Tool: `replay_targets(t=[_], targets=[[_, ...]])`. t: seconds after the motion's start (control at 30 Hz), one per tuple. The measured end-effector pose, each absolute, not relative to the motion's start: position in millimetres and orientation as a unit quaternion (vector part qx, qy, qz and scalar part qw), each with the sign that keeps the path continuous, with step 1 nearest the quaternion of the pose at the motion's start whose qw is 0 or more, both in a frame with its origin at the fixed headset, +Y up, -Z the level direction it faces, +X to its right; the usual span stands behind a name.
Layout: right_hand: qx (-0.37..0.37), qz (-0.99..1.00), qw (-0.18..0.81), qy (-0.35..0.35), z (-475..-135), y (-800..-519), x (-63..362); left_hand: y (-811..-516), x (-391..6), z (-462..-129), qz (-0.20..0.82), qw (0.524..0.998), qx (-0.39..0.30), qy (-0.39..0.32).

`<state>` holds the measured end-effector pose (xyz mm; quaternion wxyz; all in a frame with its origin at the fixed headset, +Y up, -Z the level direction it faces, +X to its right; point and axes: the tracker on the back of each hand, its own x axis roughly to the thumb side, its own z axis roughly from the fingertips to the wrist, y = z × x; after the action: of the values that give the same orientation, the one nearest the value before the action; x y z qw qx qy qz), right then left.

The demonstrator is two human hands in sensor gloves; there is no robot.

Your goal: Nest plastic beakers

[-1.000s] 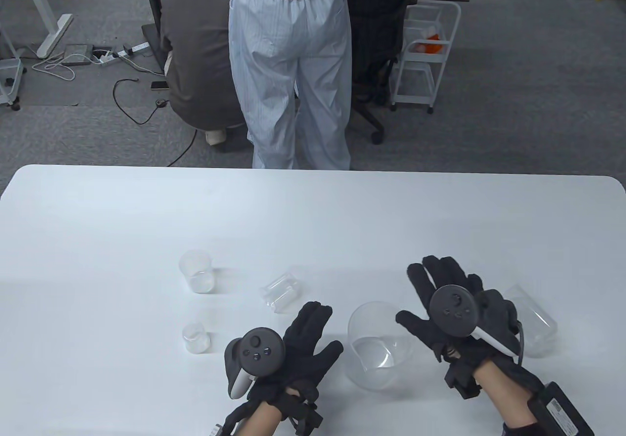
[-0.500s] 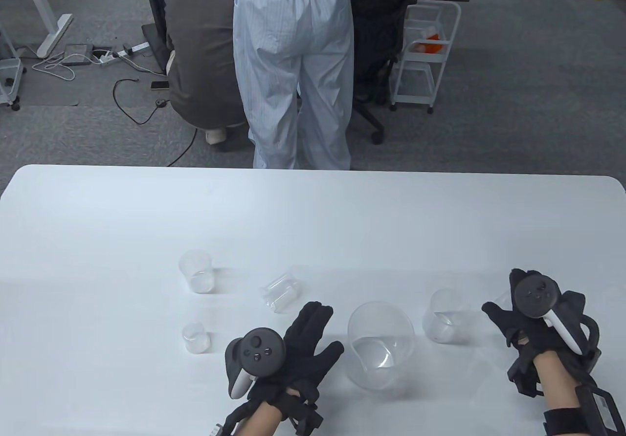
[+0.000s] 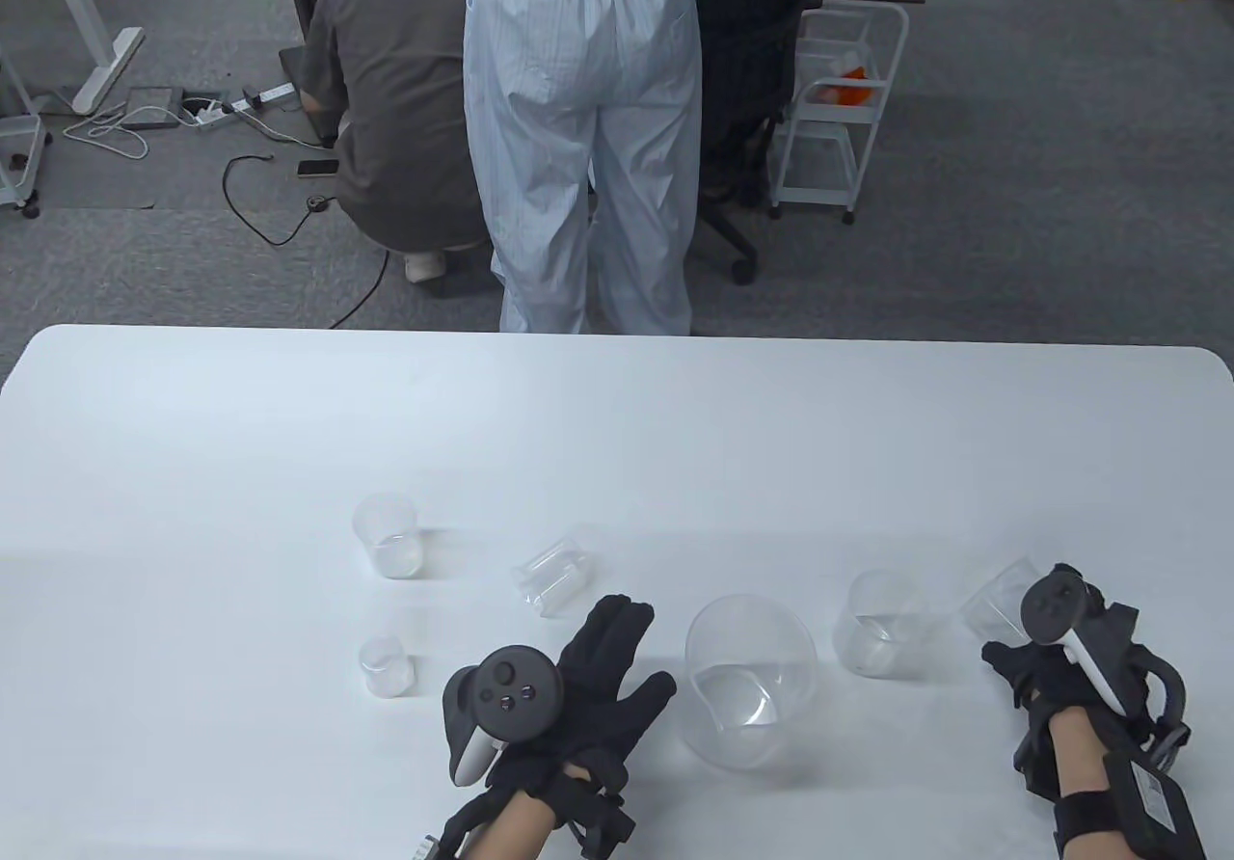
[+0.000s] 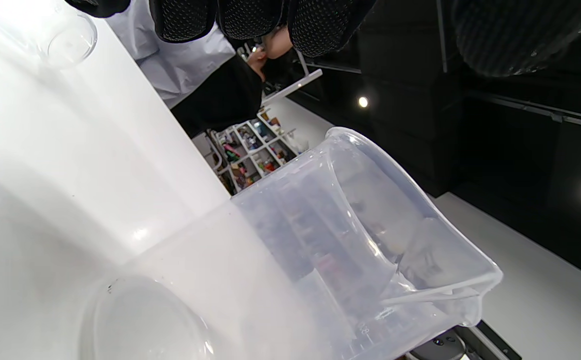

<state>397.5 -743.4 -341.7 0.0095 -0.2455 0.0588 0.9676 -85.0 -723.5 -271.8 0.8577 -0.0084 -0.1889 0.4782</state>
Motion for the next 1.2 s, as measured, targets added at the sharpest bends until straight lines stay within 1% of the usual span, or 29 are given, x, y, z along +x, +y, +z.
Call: replay_targets(t=[0.17, 0.33, 0.4, 0.57, 0.77, 0.87, 0.9, 0.97, 1.07, 1.2], targets=[[-0.234, 0.972, 0.007, 0.004, -337.8, -742.0, 399.8, -720.7, -87.0, -272.1, 0.485, 0.855, -0.004, -0.183], [-0.220, 0.974, 0.033, -0.032, -325.5, -735.8, 405.2, -710.9, -86.5, -272.7, 0.496, 0.849, -0.020, -0.180], [-0.210, 0.975, 0.048, -0.047, -319.5, -727.2, 405.5, -705.1, -85.6, -272.6, 0.501, 0.846, -0.022, -0.180], [-0.158, 0.978, 0.072, -0.115, -302.1, -688.1, 393.5, -681.5, -81.3, -273.4, 0.503, 0.843, -0.024, -0.190], [-0.055, 0.972, 0.093, -0.210, -273.9, -631.7, 353.8, -639.7, -67.8, -270.1, 0.489, 0.845, -0.021, -0.216], [-0.001, 0.966, 0.096, -0.241, -259.1, -613.6, 327.5, -620.8, -58.2, -268.3, 0.486, 0.842, -0.019, -0.232], [0.025, 0.963, 0.093, -0.250, -252.5, -607.2, 314.4, -612.9, -53.7, -267.1, 0.481, 0.844, -0.008, -0.238], [0.061, 0.959, 0.087, -0.265, -242.6, -600.8, 294.8, -603.1, -46.4, -265.7, 0.469, 0.848, 0.006, -0.247], [0.120, 0.950, 0.069, -0.280, -225.9, -595.8, 260.7, -595.9, -34.1, -262.2, 0.474, 0.842, 0.006, -0.258], [0.177, 0.941, 0.044, -0.287, -209.7, -598.0, 226.8, -599.4, -19.3, -258.7, 0.482, 0.834, -0.011, -0.268]])
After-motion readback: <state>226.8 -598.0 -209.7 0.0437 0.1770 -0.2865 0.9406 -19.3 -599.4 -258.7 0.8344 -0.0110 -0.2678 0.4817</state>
